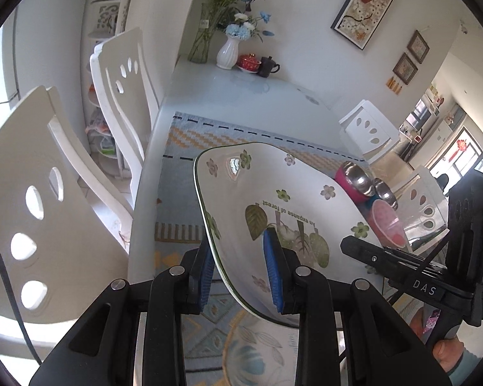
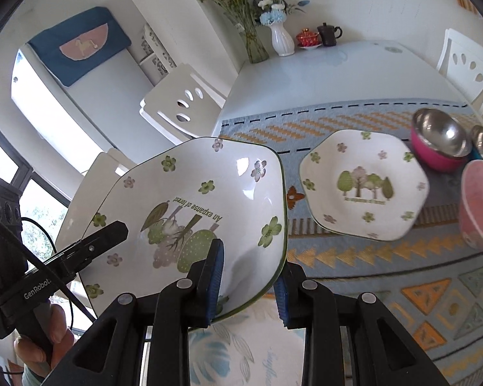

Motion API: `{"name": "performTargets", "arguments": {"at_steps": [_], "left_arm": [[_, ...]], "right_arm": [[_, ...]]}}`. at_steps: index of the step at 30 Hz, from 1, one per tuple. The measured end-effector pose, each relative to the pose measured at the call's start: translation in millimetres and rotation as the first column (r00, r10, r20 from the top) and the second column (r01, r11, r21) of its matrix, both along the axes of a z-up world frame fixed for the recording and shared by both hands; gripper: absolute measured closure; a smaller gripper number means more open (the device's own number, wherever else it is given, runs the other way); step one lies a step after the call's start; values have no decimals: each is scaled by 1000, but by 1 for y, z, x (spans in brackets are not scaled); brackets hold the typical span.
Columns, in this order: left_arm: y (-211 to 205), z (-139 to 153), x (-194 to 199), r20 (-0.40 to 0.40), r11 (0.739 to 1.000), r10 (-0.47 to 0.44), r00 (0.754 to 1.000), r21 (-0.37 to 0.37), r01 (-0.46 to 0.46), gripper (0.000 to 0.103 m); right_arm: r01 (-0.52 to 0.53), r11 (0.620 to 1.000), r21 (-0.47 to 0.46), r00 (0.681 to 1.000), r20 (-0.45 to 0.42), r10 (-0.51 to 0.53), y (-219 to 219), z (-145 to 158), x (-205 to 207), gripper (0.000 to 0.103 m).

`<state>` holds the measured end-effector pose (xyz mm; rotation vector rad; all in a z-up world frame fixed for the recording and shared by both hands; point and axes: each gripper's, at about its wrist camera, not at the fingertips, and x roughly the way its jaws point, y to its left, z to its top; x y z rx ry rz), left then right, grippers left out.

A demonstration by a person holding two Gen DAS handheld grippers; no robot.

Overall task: Organize plates and bowls
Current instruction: 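Lift the leaf-print hexagonal plate with both grippers, then lower the leaf-print plate onto the round plate and open both grippers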

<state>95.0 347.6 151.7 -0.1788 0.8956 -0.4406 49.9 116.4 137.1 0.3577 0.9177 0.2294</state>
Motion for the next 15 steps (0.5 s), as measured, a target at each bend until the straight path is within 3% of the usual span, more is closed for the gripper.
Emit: {"name": "performTargets", "arguments": {"at_steps": [7, 15], "left_arm": [[-17, 11, -43, 19, 1000, 10, 1000, -17, -9, 77], [-32, 2, -82, 4, 1000, 10, 1000, -18, -10, 77]], "right_arm": [[0, 1000, -1, 1000, 1, 0, -19, 11, -41, 75], [8, 1000, -28, 1000, -5, -9, -30, 9, -80, 75]]}}
